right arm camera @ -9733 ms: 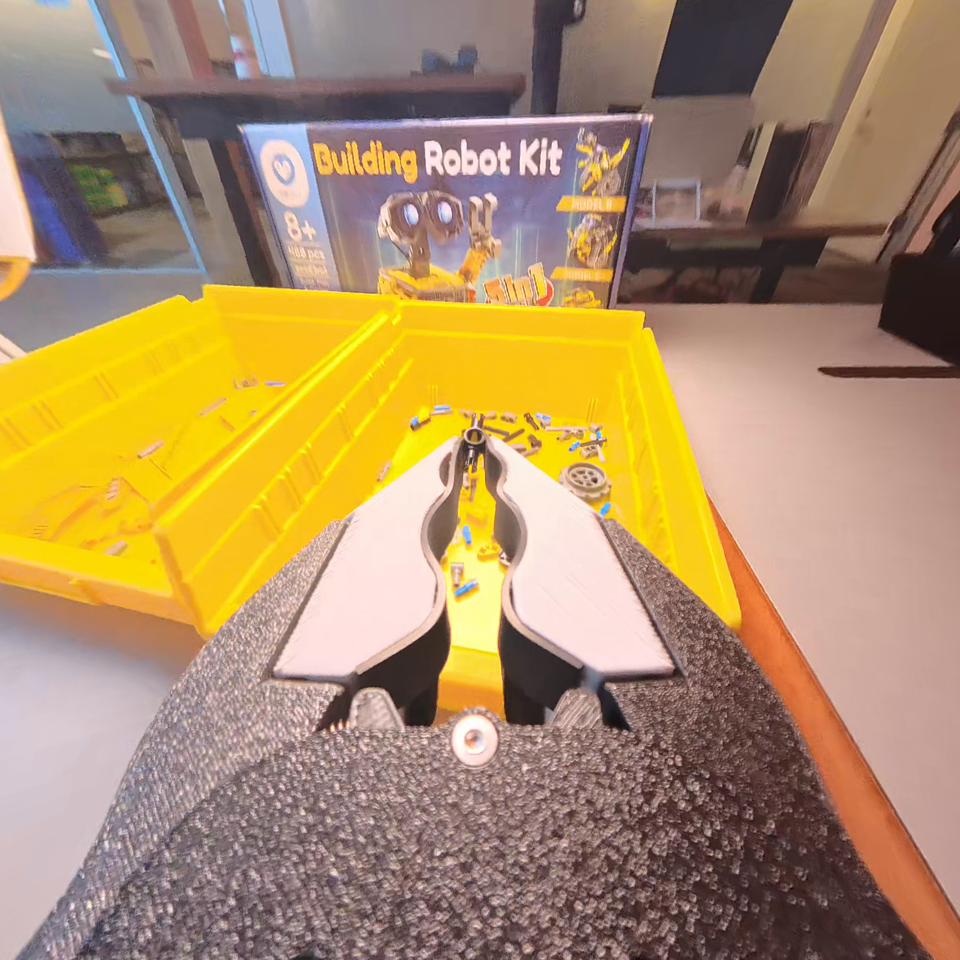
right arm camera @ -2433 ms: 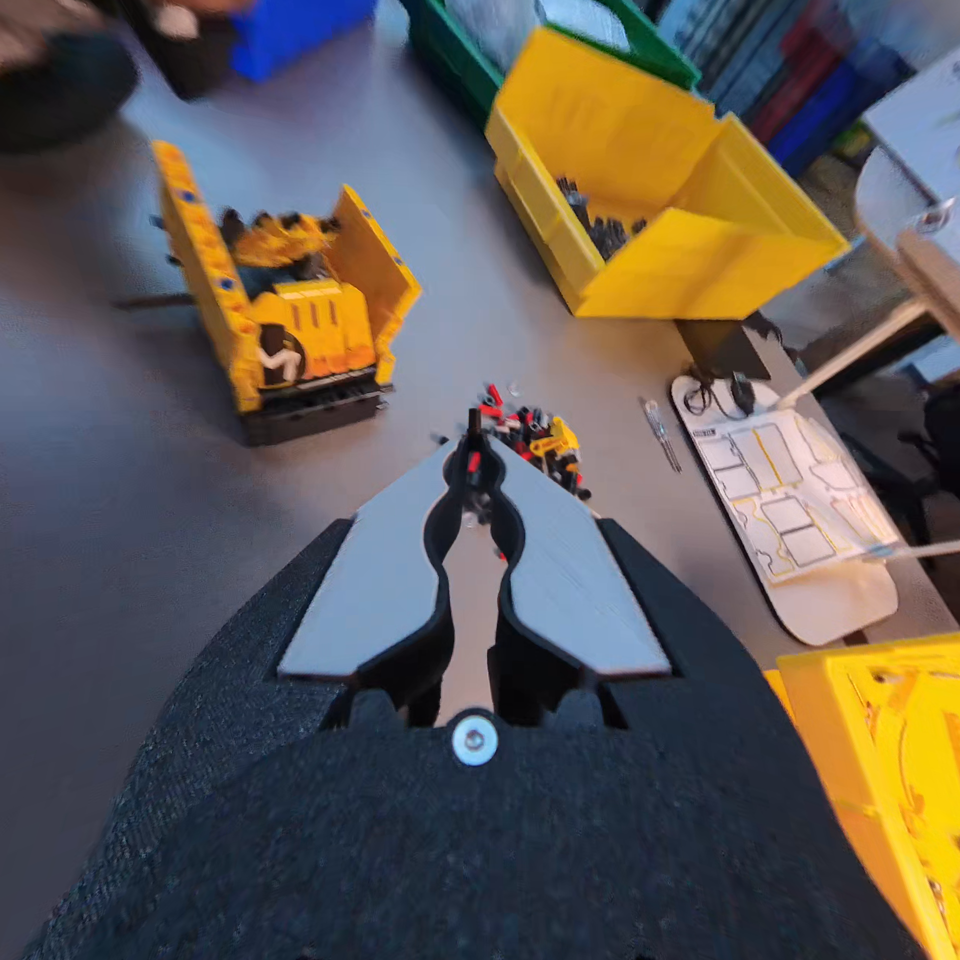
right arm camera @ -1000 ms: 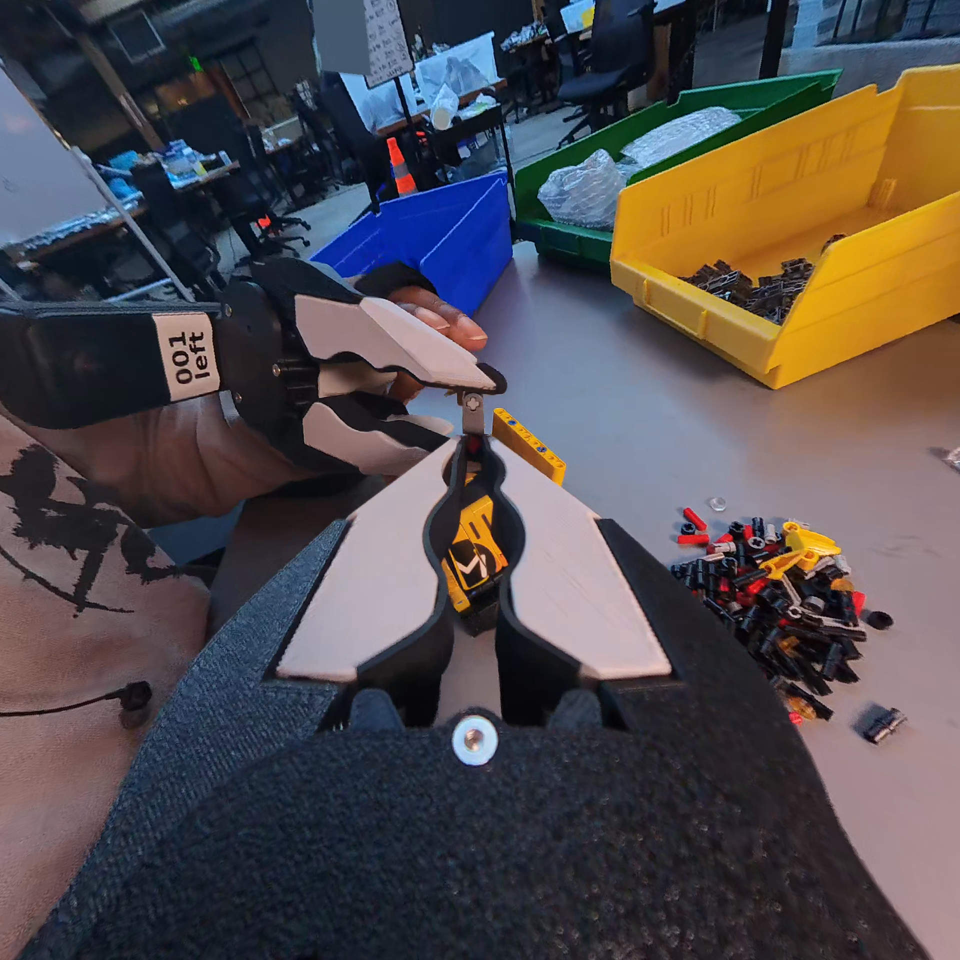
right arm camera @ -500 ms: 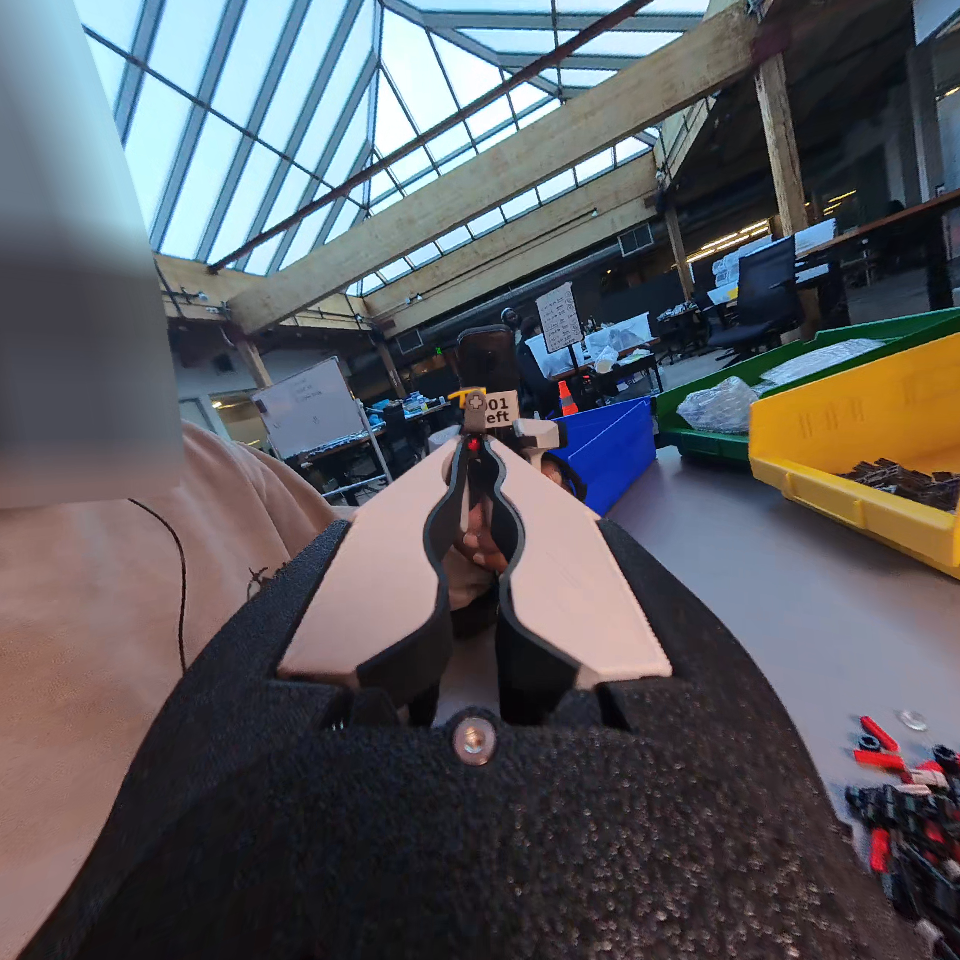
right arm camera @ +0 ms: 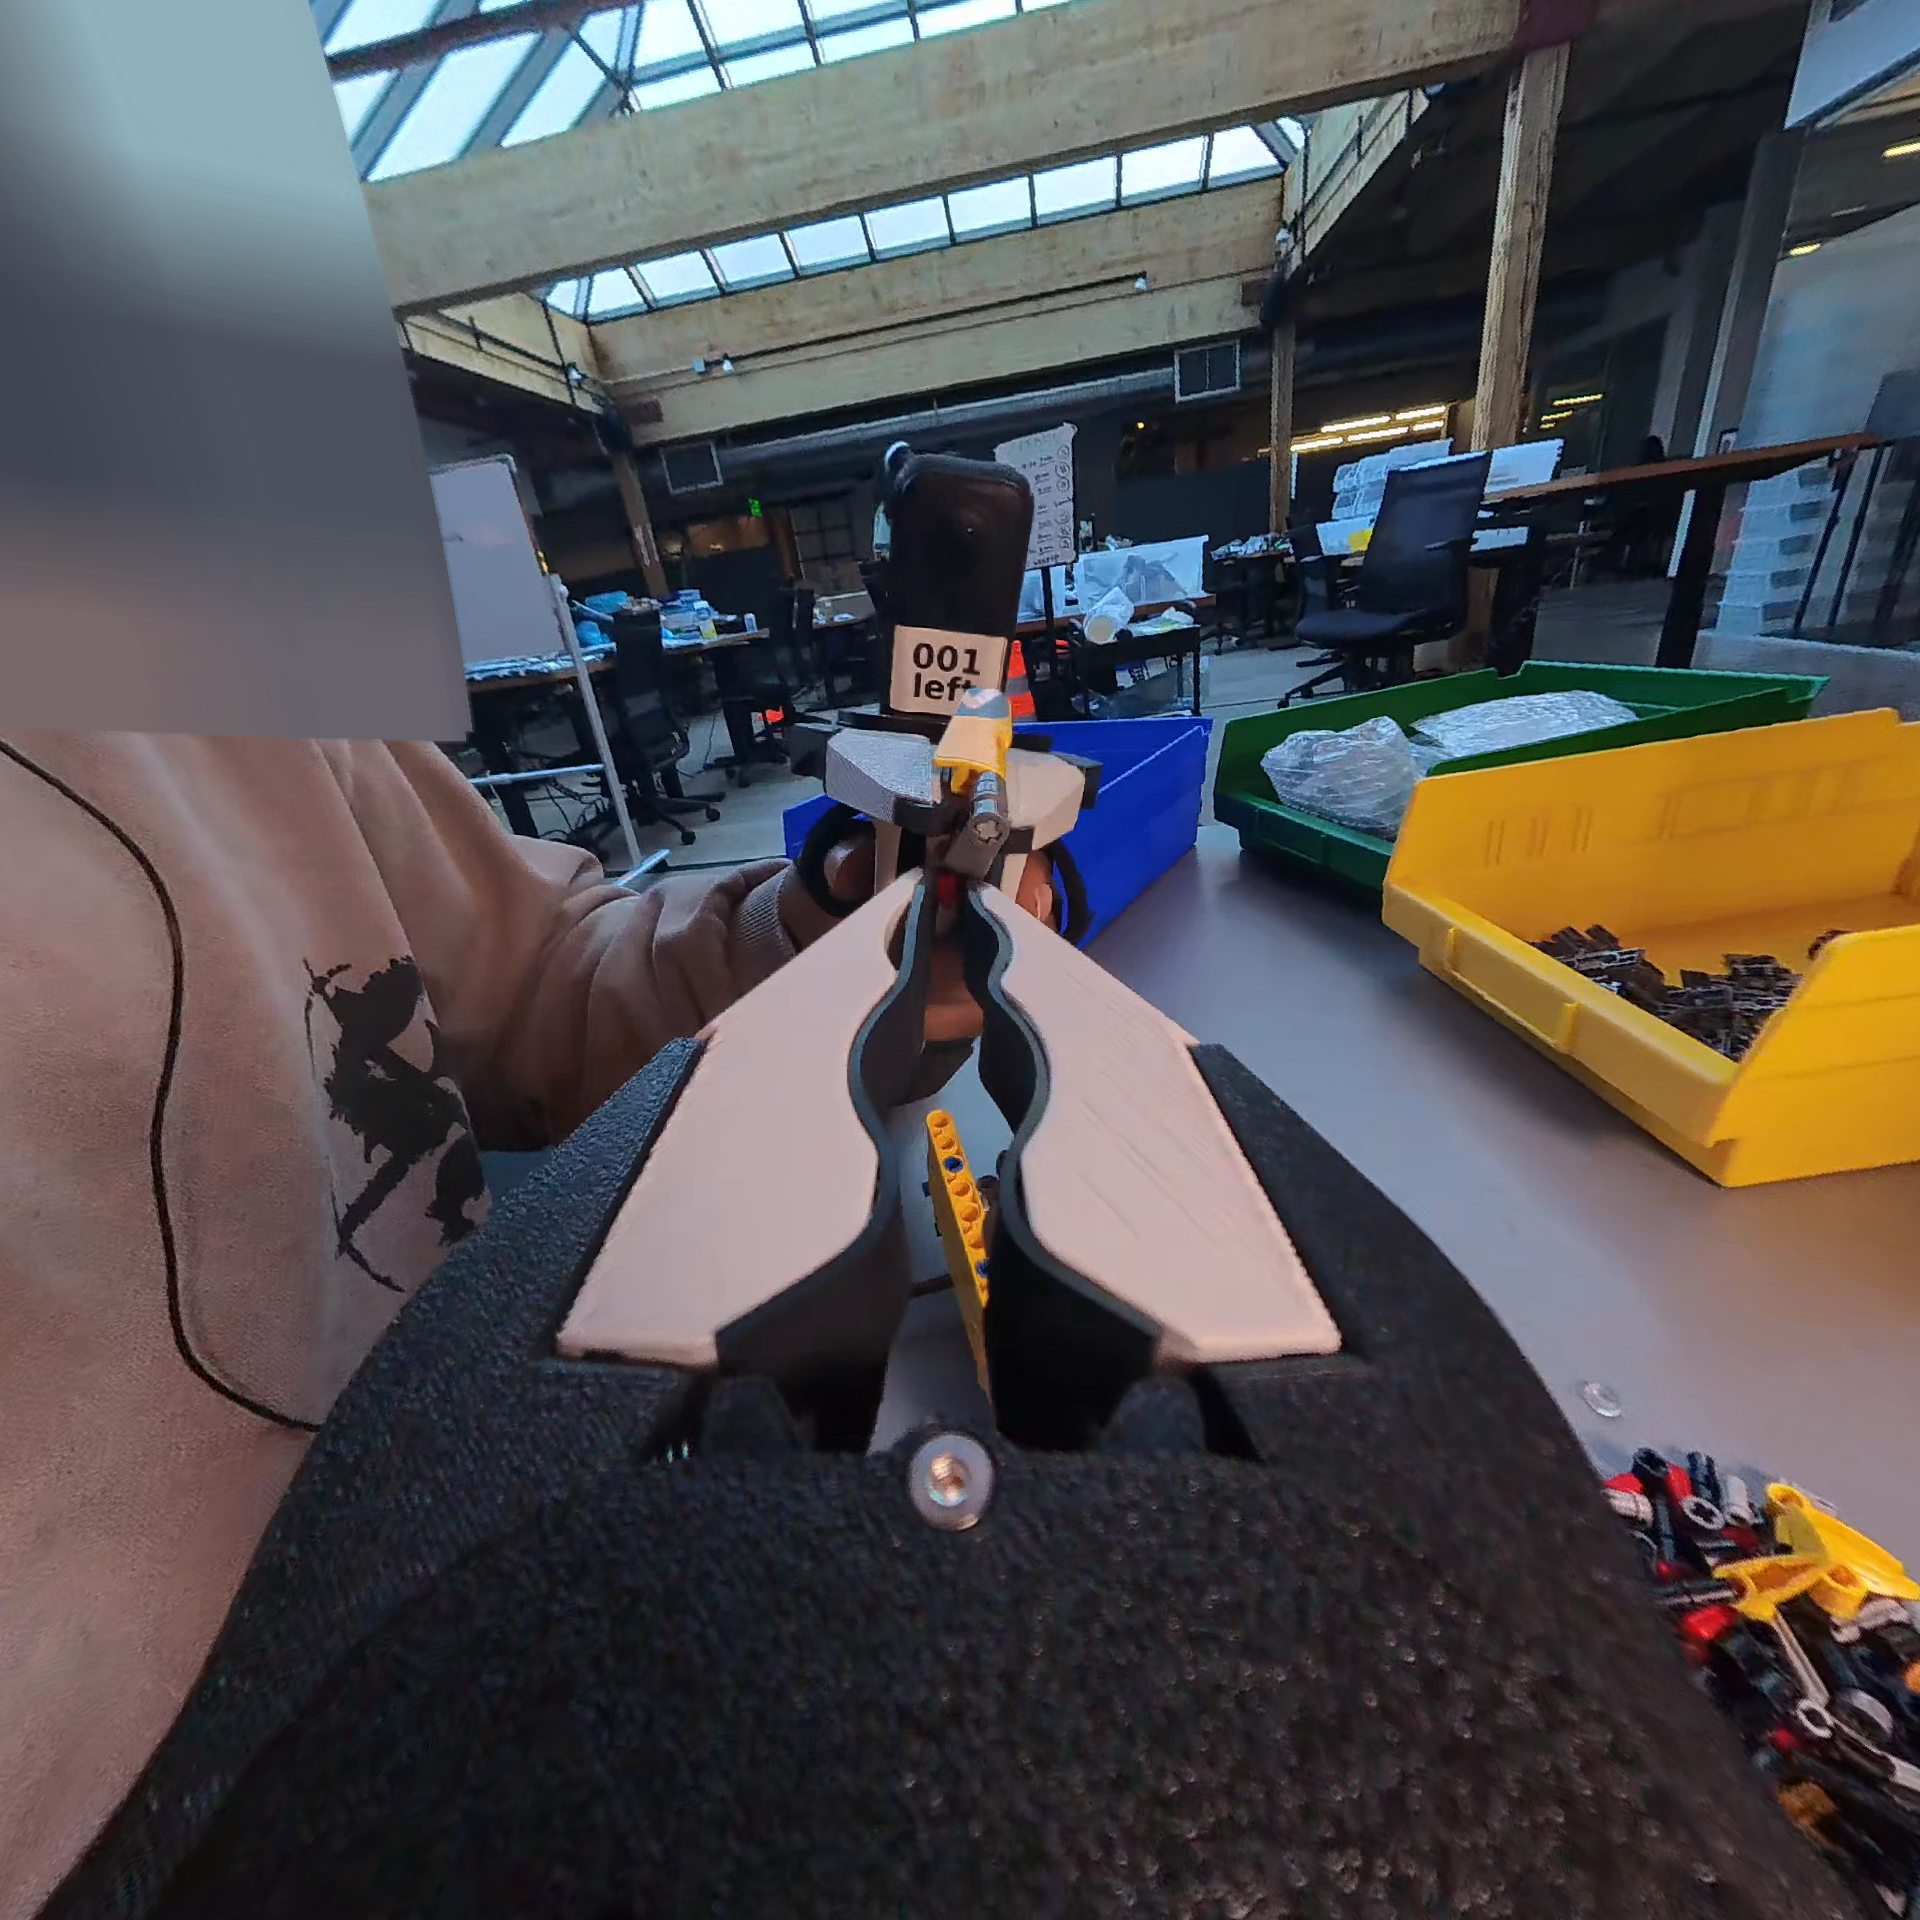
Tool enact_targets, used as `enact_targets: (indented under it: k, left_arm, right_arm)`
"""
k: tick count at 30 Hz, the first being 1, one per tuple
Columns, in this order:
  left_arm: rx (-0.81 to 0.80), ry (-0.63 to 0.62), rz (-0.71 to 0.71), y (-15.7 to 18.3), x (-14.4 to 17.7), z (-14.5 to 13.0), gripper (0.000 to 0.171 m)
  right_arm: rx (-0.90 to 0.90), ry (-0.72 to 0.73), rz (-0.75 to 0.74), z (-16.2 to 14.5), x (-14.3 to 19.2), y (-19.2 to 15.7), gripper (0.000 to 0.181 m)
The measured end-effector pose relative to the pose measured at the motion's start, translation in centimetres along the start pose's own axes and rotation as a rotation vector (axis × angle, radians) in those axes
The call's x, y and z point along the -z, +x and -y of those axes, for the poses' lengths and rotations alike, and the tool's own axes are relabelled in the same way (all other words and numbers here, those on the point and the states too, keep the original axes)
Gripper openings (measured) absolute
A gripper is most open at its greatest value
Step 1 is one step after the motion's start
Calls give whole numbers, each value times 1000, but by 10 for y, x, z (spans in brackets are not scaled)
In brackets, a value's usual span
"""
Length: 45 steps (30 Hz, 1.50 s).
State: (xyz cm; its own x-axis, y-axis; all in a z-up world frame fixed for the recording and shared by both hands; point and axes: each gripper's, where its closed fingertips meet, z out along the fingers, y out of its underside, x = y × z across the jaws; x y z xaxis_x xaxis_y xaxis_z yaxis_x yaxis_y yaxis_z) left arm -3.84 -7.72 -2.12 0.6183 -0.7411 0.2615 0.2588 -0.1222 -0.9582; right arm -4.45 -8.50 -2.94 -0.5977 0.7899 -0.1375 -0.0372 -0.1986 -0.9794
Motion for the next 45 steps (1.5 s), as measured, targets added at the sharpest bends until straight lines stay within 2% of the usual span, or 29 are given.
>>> enact_targets:
  k: [3, 4, 6, 7, 8, 9, 11, 13, 15, 19, 21, 32, 39, 45]
  left_arm:
    - [13, -39, 0, -3, 0, -6, 6]
    - [21, -19, 5, -6, 3, -3, 5]
    - [74, 178, 69, -28, 46, 39, 4]
    - [20, 164, 109, -32, 59, 43, 4]
    - [-48, 99, 133, -31, 54, 34, 5]
    - [-43, 71, 116, -29, 42, 24, 5]
    - [45, 61, 87, -33, 26, 9, 6]
    - [54, 48, 88, -36, 22, 3, 6]
    - [46, 30, 79, -34, 18, -2, 7]
    - [-14, -15, 66, -23, 7, -10, 6]
    - [-28, -23, 69, -22, 5, -13, 6]
    - [-77, -33, 51, -14, 5, -12, 6]
    - [-62, 25, 57, -12, 3, -4, 5]
    - [-2, 55, 40, -14, 4, -2, 6]
  right_arm:
    - [-20, -21, 38, -6, 3, 1, 0]
    - [-26, -25, 50, -7, 6, 2, 0]
    - [-82, 63, 5, 8, 34, 21, 0]
    - [-76, 71, -42, 12, 49, 32, 0]
    - [-46, 42, -64, 9, 53, 34, 0]
    - [-37, 26, -63, 6, 48, 31, 0]
    - [-21, -34, -47, -5, 30, 27, 0]
    - [-12, -75, -45, -11, 16, 27, 0]
    - [-46, -100, -39, -13, 6, 26, 13]
    - [-84, -153, -61, -24, -5, 24, 11]
    - [-85, -147, -66, -23, -6, 22, 3]
    - [-149, -127, 4, -20, -4, 14, 4]
    - [-227, 37, 12, -8, -4, 14, 1]
    - [-260, 77, 40, -7, -4, 15, 1]
